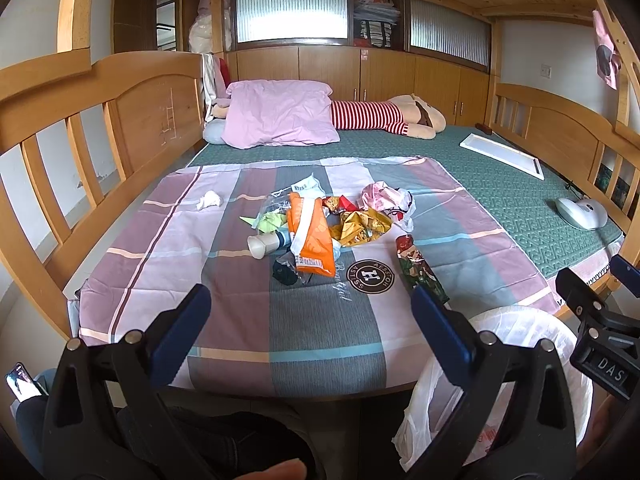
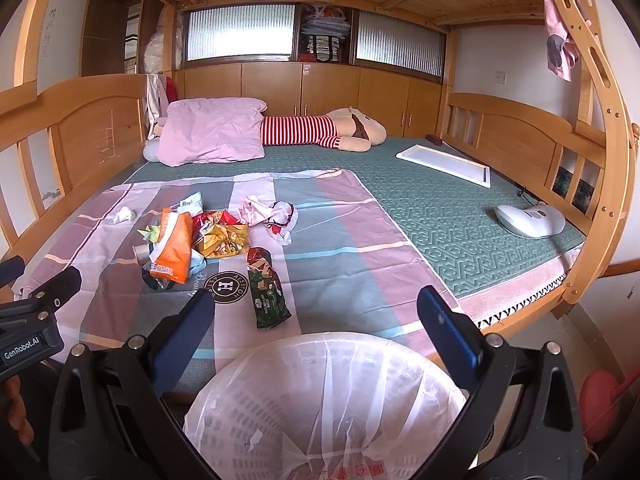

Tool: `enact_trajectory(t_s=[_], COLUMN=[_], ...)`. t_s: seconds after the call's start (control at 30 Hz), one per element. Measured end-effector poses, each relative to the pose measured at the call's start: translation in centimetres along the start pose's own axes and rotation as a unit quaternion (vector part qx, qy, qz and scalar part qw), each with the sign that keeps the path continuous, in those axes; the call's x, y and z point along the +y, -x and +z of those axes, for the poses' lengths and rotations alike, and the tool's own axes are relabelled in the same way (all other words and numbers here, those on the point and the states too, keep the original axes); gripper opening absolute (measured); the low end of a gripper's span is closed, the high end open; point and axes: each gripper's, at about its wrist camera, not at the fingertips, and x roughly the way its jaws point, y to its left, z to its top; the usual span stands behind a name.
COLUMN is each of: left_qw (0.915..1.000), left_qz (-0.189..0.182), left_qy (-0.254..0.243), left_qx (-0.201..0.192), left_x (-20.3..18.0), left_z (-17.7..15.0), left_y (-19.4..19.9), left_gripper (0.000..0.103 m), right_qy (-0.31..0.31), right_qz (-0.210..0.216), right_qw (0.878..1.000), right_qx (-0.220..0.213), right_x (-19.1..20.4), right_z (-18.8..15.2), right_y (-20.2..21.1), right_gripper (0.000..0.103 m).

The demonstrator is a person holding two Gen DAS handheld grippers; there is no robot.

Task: Collect trash

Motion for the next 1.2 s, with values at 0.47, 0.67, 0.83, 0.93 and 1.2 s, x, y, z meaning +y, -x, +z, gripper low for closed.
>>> enact_trajectory(t_s=[0.47, 0.67, 0.83, 0.93, 1.2], left_qw=[0.9999, 0.9999, 0.9999, 0.9999, 0.9999], left_qz=[0.004, 0.003, 0.003, 0.003, 0.004], left_qy=[0.006, 0.007, 0.007, 0.008, 0.008], left_qx=[0.009, 0.009, 0.009, 0.009, 0.011], left_x=[0.12, 0.29, 0.31, 0.32, 0.5], left_z=[-0.42, -0.32, -0.37, -0.39, -0.52], left_y=[-0.4, -0.42, -0.42, -0.42, -0.46], left_gripper=[0.1, 0.1, 0.1, 0.1, 0.1], right_qy=[0.0, 0.002, 0.001, 0.001, 0.001], right_qz=[-0.001, -0.001, 0.001, 0.001, 0.002], right_qw=[1.0, 1.0, 1.0, 1.0, 1.0], right_qx=[-0.002, -0.003, -0.002, -0.002, -0.002], right_x=[-0.04, 0.27, 0.39, 0.38, 0.39], right_z=[-0.07, -0.07, -0.15, -0.14, -0.14], right_y=[-0.06, -0.12, -0.11, -0.1, -0.1], right_gripper=[0.1, 0.1, 0.1, 0.1, 0.1])
